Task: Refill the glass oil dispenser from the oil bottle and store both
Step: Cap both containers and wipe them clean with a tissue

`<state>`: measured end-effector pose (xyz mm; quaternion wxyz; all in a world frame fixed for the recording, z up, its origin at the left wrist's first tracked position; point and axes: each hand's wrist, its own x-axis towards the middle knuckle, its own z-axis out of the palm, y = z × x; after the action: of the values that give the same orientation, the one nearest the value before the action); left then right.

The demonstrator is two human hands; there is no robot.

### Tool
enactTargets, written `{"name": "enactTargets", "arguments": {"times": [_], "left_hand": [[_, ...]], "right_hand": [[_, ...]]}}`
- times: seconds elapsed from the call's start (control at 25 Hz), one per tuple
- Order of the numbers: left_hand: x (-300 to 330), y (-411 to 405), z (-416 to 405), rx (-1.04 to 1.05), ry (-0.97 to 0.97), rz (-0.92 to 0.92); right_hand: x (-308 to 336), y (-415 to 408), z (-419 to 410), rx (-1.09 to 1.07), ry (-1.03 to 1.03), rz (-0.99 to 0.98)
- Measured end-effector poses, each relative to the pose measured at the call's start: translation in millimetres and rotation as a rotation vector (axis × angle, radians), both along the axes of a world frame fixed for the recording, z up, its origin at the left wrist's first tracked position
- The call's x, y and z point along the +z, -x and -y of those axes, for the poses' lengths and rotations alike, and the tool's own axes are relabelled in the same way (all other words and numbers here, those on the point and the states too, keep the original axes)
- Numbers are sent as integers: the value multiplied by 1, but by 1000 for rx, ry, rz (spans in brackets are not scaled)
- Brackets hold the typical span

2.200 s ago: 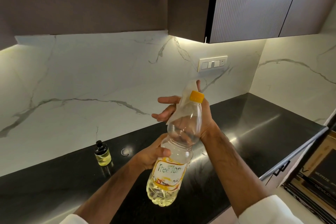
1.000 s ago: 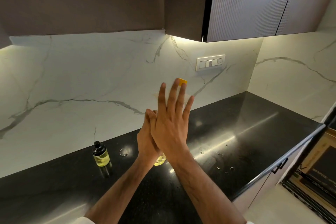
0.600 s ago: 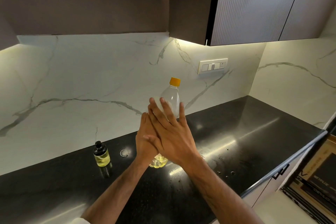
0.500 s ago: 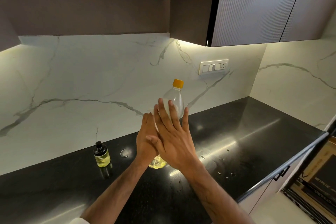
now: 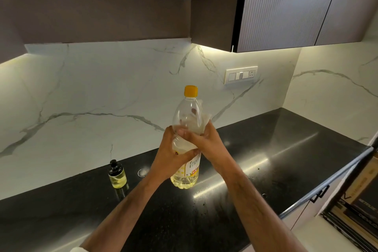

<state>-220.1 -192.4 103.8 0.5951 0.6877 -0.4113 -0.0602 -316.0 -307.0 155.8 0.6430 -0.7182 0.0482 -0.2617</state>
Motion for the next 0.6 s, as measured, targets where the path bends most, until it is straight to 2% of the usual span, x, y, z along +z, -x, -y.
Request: {"name": "enactTargets", "arguments": {"times": [0.08,0.16,0.2,0.32,0.36,0.48,0.6], "left_hand": [[7,-4,-6,-142,-97,-61],[15,-8,-17,-251,-172,-39],[20,-9,-22,-240,-134,-29],[44,-11,-29,31,123,-22],[57,-9,-26,50,137,-52],[80,1,-9,1,20,-171],[82,12,-2,110,145,-189]], "right_hand": [[-6,-1,1,-56,20,17],[-12,-2,-1,-128,-1,54],[-14,-1,0,-166,-6,66],[-14,4,2,-248,92,25],[-14,6,-2,-245,163,-2],[-20,5,-24,-250,367,13],[-20,4,-29,-203,381,71]]}}
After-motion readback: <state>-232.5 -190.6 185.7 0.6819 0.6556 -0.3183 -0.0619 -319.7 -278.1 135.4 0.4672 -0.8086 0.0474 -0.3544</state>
